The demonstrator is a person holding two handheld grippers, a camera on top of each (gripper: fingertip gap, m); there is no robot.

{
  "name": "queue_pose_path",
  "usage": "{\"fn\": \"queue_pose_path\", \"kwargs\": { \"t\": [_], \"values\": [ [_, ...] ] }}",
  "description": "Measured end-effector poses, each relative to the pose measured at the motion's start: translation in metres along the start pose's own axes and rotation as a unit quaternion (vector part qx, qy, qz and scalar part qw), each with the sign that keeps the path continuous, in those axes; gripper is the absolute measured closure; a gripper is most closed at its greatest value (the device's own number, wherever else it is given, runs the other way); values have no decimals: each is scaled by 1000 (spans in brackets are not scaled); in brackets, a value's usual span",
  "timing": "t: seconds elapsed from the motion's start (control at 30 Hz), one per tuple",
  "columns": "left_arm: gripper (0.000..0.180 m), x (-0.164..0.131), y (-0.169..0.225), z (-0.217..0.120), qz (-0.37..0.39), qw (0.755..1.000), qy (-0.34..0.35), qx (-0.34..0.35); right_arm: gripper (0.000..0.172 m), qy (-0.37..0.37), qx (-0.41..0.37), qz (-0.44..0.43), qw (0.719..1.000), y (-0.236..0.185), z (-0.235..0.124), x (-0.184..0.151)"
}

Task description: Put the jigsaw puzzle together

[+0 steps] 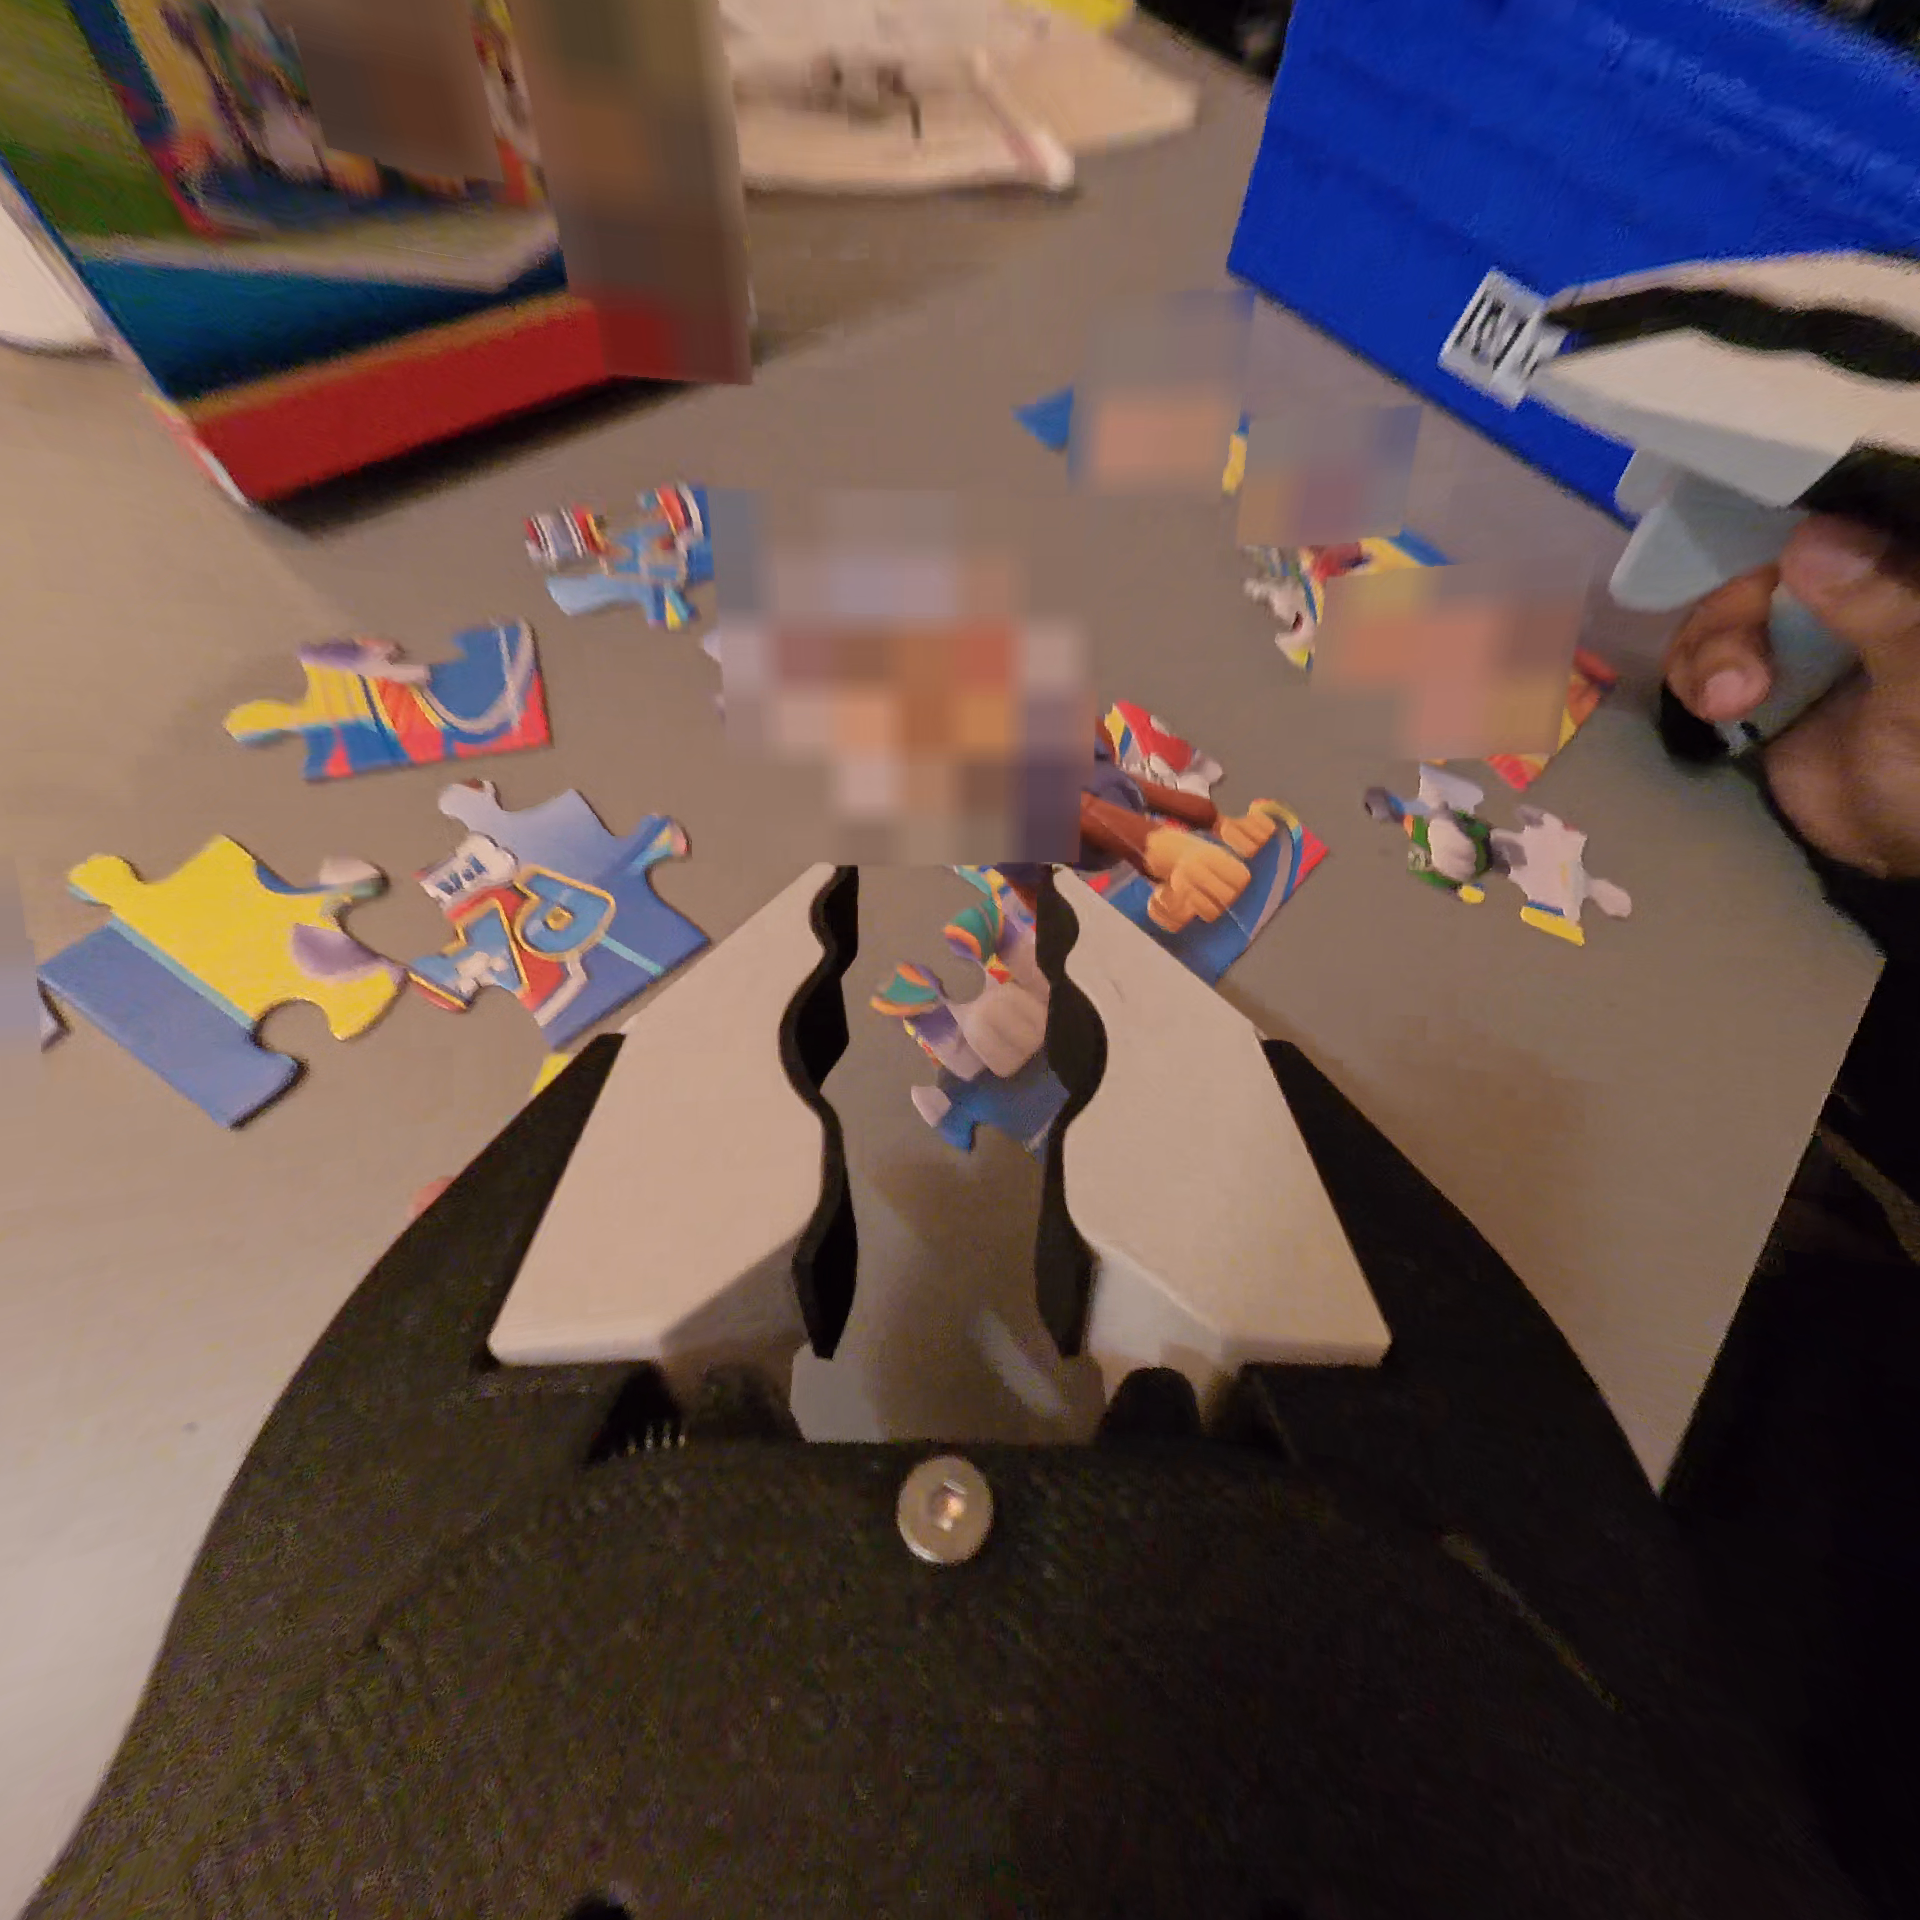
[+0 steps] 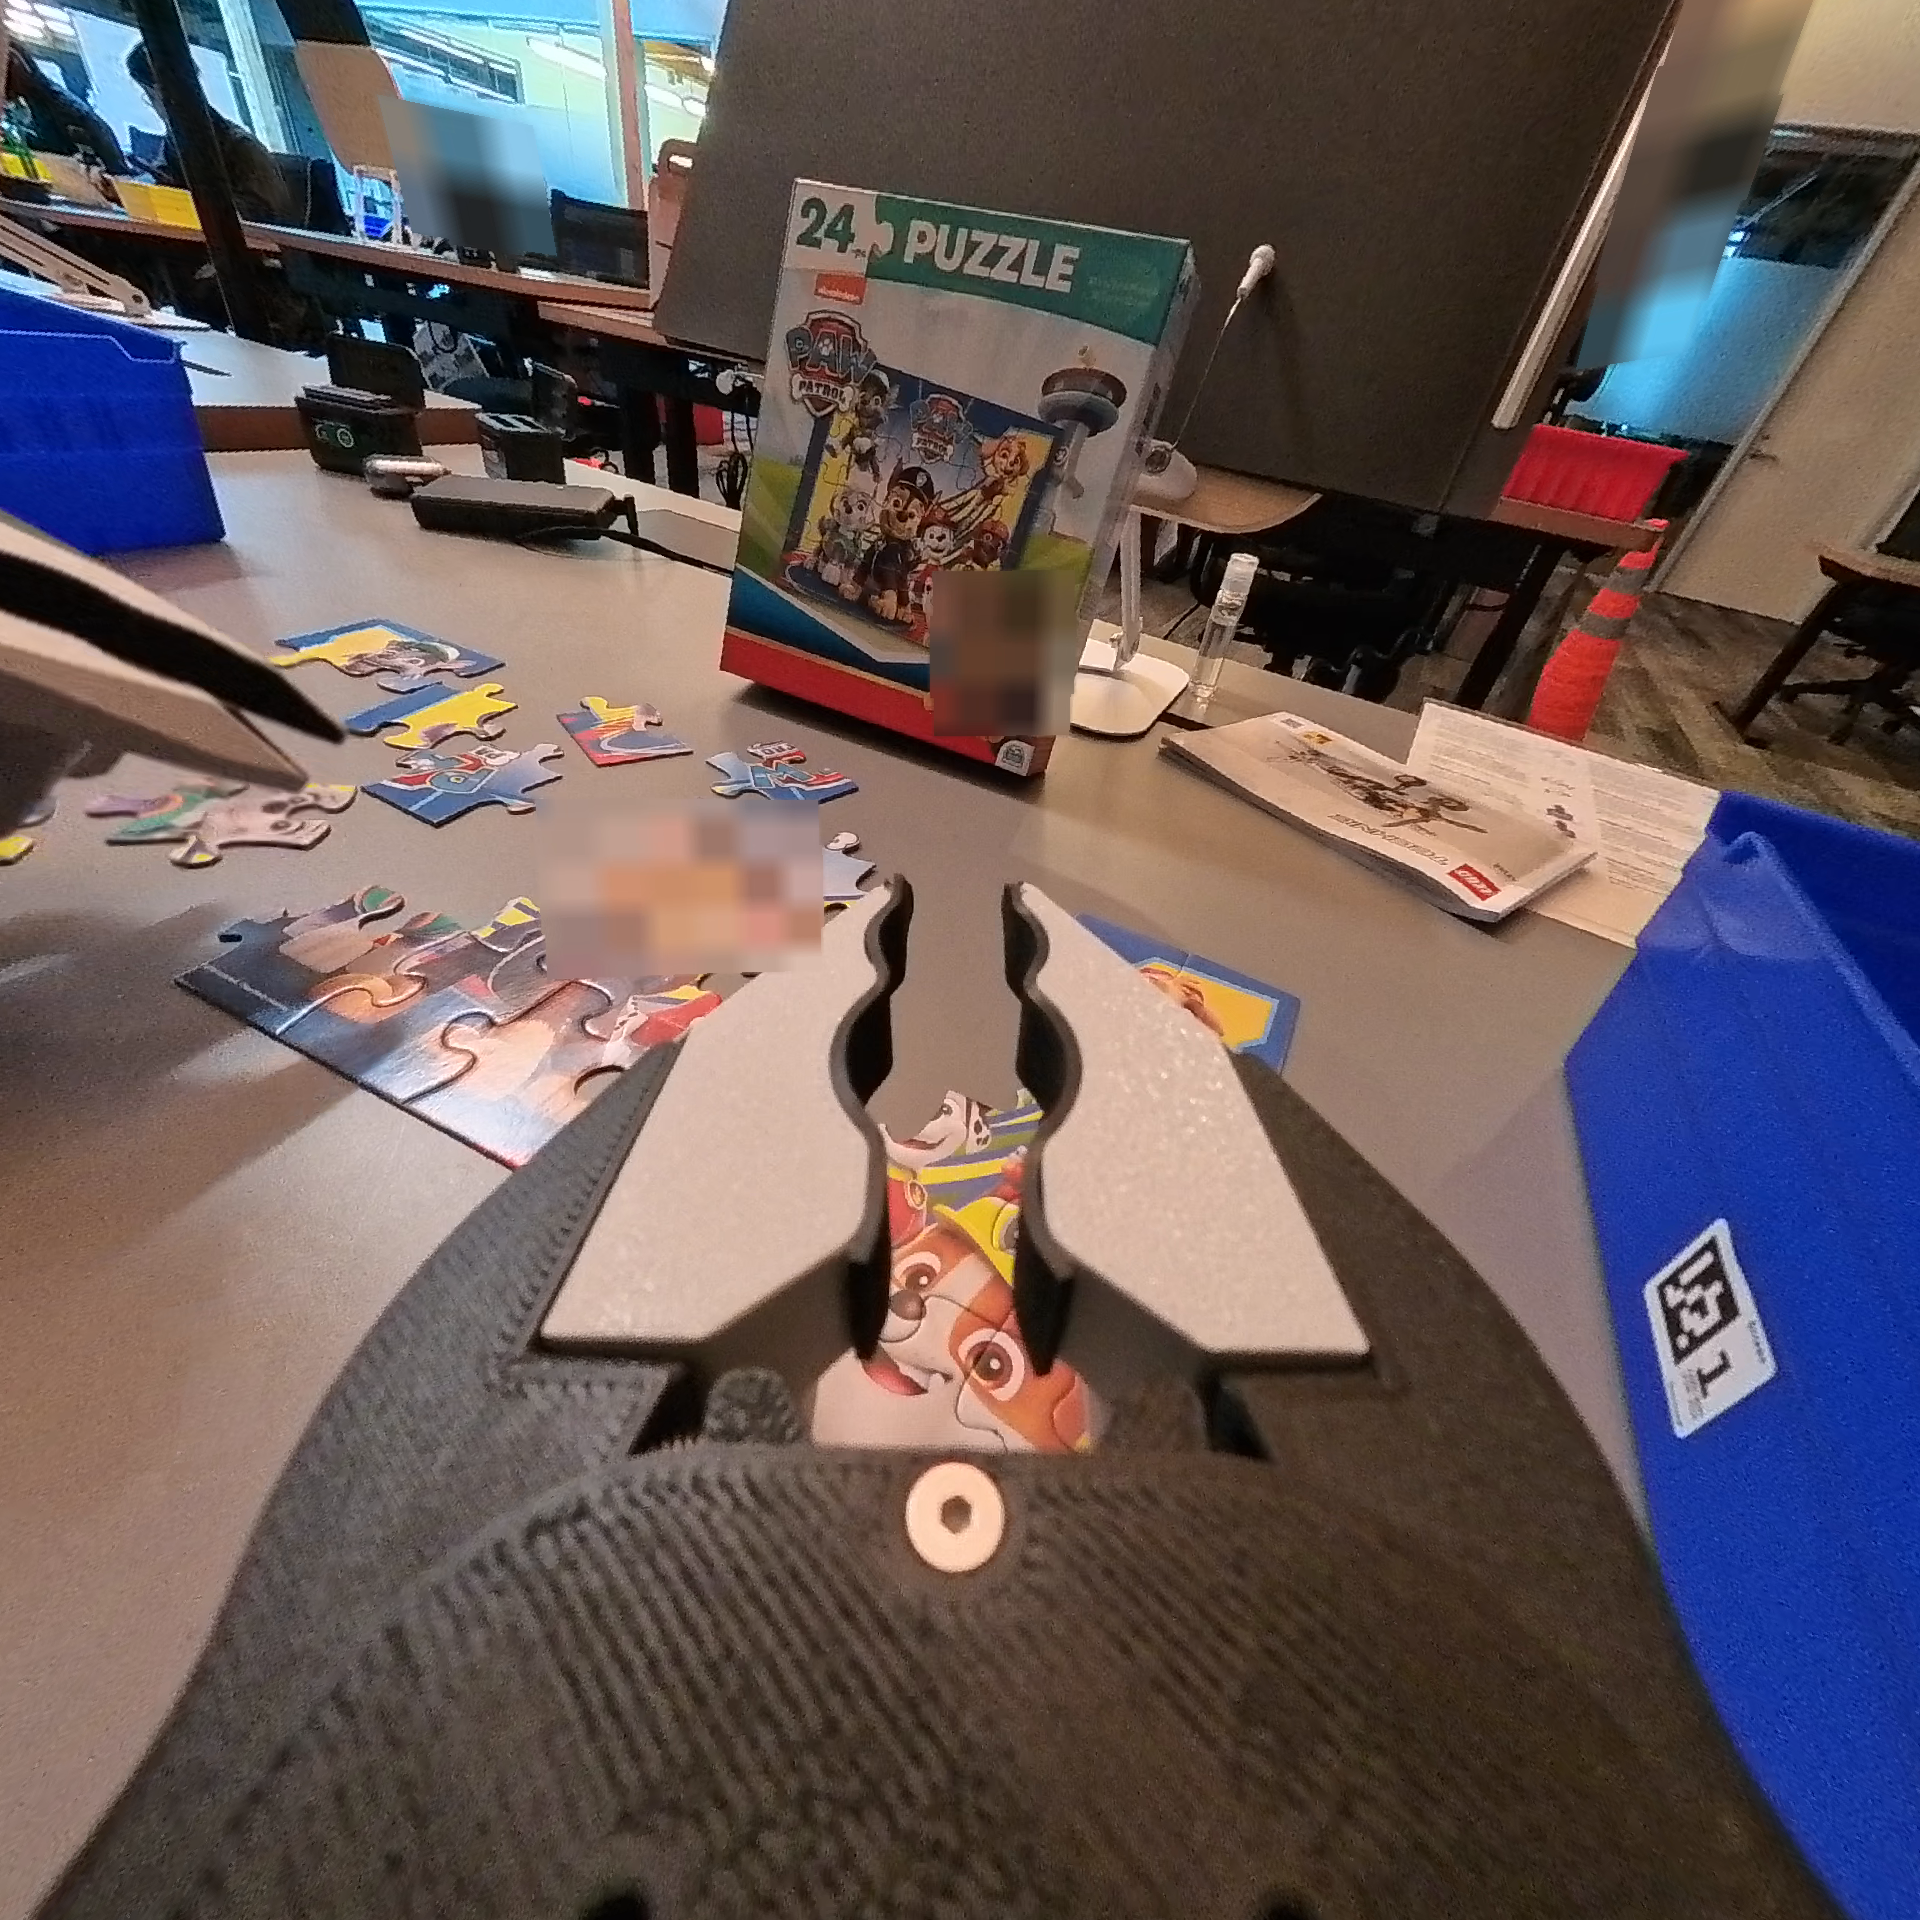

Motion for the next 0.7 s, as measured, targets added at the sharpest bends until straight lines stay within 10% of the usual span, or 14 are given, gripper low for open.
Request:
{"fn": "queue_pose_path", "kwargs": {
  "t": [0.27,0.7],
  "values": [
    [144,18,8,-27,18,984,171,-40,154,-3,-3,3,1000,1,1,0],
    [144,19,7,-31,16,980,193,-51,154,-23,-13,-30,999,-4,8,-3]
  ]
}}
Point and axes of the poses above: each gripper's, where its closed fingertips meet, z out along the fingers, x out of its top, y = z × x across the jaws, the point moved 3 cm from there along -z, back along the fingers, and after that the axes turned 8 degrees about -y, right-handed, at the moved point
